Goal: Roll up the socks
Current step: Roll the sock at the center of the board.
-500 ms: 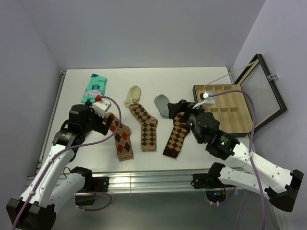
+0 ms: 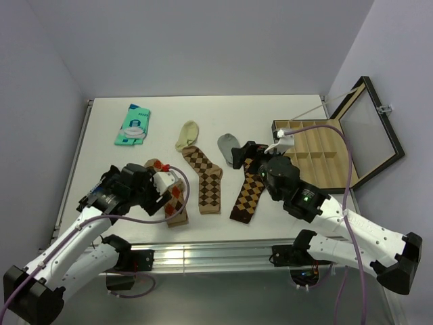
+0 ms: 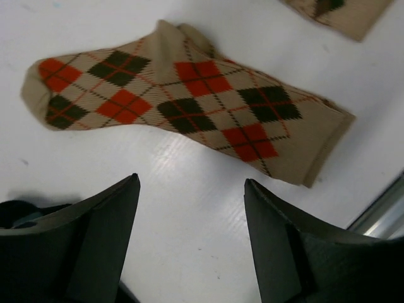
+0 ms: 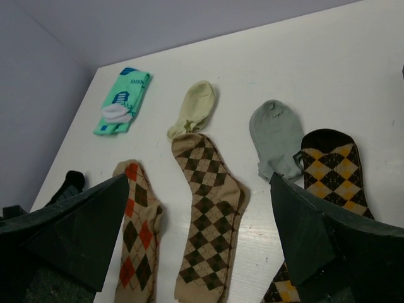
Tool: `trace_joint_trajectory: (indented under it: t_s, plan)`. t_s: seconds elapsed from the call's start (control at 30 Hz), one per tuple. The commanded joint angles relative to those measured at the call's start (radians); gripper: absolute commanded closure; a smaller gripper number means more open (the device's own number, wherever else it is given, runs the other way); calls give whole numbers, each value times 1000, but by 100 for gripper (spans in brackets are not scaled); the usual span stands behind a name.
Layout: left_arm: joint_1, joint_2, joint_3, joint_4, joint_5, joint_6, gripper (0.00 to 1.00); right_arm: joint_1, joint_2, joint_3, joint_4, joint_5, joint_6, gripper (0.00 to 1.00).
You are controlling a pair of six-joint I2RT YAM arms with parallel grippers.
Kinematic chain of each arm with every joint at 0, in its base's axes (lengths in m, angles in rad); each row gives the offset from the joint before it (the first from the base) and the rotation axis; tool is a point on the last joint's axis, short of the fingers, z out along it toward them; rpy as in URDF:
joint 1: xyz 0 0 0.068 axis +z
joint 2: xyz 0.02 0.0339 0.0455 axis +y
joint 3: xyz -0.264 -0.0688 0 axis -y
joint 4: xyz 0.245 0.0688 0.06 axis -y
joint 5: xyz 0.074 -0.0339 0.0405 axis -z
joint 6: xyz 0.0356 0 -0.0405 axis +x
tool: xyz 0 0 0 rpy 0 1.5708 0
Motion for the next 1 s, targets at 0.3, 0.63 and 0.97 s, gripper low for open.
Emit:
trace_joint_trajectory:
  t_s: [0.3, 0.63, 0.97]
  plan:
    - [-205, 119, 13, -73, 215, 147, 37, 0, 30, -13, 26, 24, 71, 2]
    - [-253, 234, 3, -57, 275, 206, 42, 1, 55, -1, 14, 45, 70, 2]
    - [-258, 339, -38, 41, 266, 251, 44, 1, 70, -1, 11, 75, 53, 2]
